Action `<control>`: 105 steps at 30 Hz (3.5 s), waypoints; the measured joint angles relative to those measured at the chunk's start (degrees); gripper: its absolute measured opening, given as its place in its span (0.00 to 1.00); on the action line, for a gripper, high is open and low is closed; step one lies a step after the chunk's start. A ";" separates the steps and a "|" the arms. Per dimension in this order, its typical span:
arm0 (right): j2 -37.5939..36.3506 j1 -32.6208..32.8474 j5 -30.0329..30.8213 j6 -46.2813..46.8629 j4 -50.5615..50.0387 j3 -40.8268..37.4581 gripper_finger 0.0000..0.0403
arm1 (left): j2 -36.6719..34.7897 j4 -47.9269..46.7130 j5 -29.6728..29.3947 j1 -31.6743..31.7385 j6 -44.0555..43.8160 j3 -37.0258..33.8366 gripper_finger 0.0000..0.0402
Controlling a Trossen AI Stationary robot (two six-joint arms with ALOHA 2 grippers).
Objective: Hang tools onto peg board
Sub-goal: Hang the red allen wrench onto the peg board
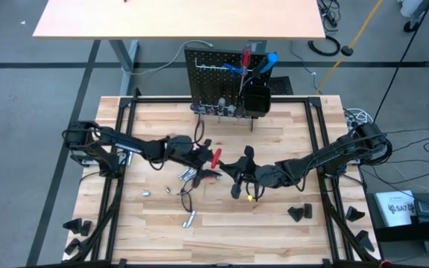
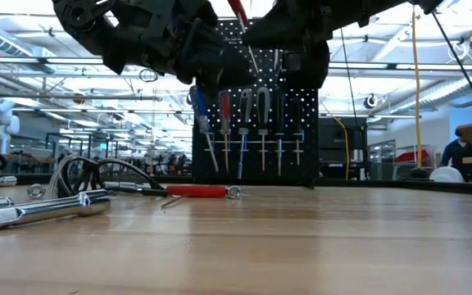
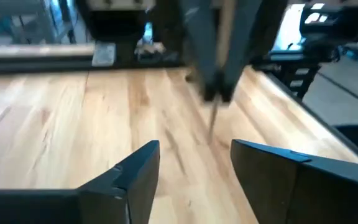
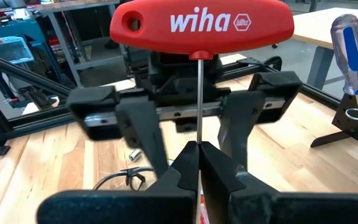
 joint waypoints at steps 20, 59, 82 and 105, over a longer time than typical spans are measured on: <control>-0.10 2.72 1.29 -4.24 6.55 0.00 0.00 | -6.19 26.60 6.25 3.84 -7.47 -11.21 0.53; 2.82 0.47 -1.05 -6.42 12.72 0.00 0.00 | -1.49 30.94 3.96 -1.60 -3.41 -6.58 0.05; -16.10 4.32 13.79 -3.98 -32.69 0.00 0.33 | -10.17 -6.37 -27.28 2.08 -2.93 8.26 0.01; -20.69 3.32 22.15 7.96 -54.55 0.00 0.31 | 3.84 -24.56 -39.92 14.17 -2.98 39.89 0.00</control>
